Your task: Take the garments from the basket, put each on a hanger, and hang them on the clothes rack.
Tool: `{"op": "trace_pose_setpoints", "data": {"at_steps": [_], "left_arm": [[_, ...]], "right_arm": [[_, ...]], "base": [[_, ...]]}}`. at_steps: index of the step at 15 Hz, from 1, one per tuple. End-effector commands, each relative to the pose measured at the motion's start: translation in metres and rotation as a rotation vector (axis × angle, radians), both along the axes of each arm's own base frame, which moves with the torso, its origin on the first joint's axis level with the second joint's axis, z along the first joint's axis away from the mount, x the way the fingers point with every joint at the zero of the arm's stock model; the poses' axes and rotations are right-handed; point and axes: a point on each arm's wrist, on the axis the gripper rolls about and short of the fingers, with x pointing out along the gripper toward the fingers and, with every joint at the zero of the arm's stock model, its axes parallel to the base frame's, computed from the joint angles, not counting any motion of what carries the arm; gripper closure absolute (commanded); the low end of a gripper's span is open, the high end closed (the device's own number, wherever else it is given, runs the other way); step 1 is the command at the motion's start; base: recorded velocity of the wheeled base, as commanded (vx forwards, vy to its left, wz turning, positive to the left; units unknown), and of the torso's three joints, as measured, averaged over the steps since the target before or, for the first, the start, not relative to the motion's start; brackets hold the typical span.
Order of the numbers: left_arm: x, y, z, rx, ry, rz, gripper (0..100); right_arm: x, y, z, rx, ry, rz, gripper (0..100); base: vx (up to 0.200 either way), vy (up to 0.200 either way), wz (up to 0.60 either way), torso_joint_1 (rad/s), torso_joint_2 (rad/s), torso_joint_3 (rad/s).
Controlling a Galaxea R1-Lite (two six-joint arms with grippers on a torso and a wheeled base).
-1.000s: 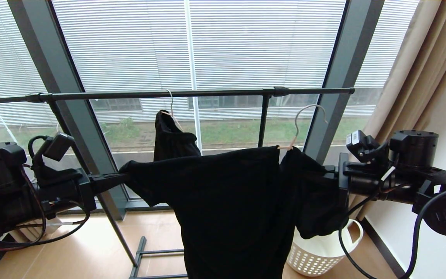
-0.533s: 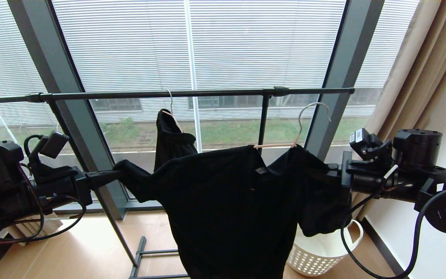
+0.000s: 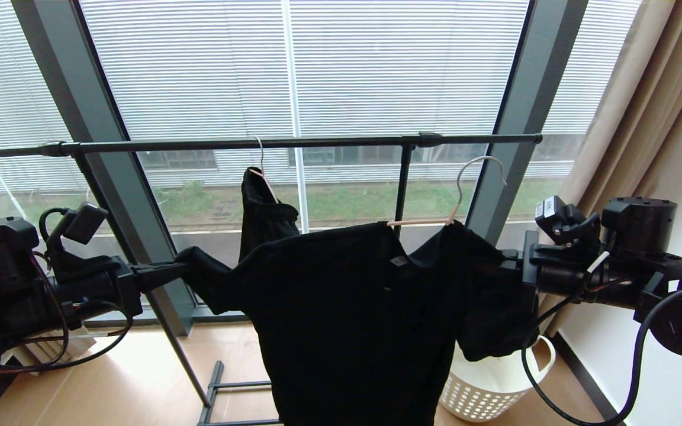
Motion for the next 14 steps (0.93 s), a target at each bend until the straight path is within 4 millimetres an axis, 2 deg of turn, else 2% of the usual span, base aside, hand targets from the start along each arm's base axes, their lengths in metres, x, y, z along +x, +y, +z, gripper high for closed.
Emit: {"op": "trace_pose_setpoints", "data": {"at_steps": [1, 6, 8, 11, 14], "left_arm": [[-0.001, 0.0, 0.0, 0.005, -0.007, 0.001, 0], [-0.012, 0.001, 0.008, -0.036, -0.031, -0.115, 0], [-0.025, -0.017, 0.024, -0.049, -0.058, -0.176, 0], [-0.039, -0.03, 0.037, -0.05, -0.095, -0.213, 0], [-0.045, -0.057, 0.043, -0.003, -0.042, -0.125, 0]], "right_arm": [[0.0, 0.0, 0.0, 0.0, 0.001, 0.001, 100], [0.002, 0.001, -0.005, -0.002, 0.016, 0.003, 100], [-0.001, 0.015, -0.015, -0.009, 0.048, 0.048, 100], [-0.004, 0.034, -0.029, -0.022, 0.095, 0.109, 100], [-0.012, 0.048, -0.037, -0.035, 0.123, 0.156, 100]], "base": [[0.0, 0.0, 0.0, 0.0, 0.0, 0.0], [0.0, 0.0, 0.0, 0.0, 0.0, 0.0], [0.0, 0.0, 0.0, 0.0, 0.0, 0.0], [0.0, 0.0, 0.0, 0.0, 0.0, 0.0], [0.0, 0.0, 0.0, 0.0, 0.0, 0.0]]}}
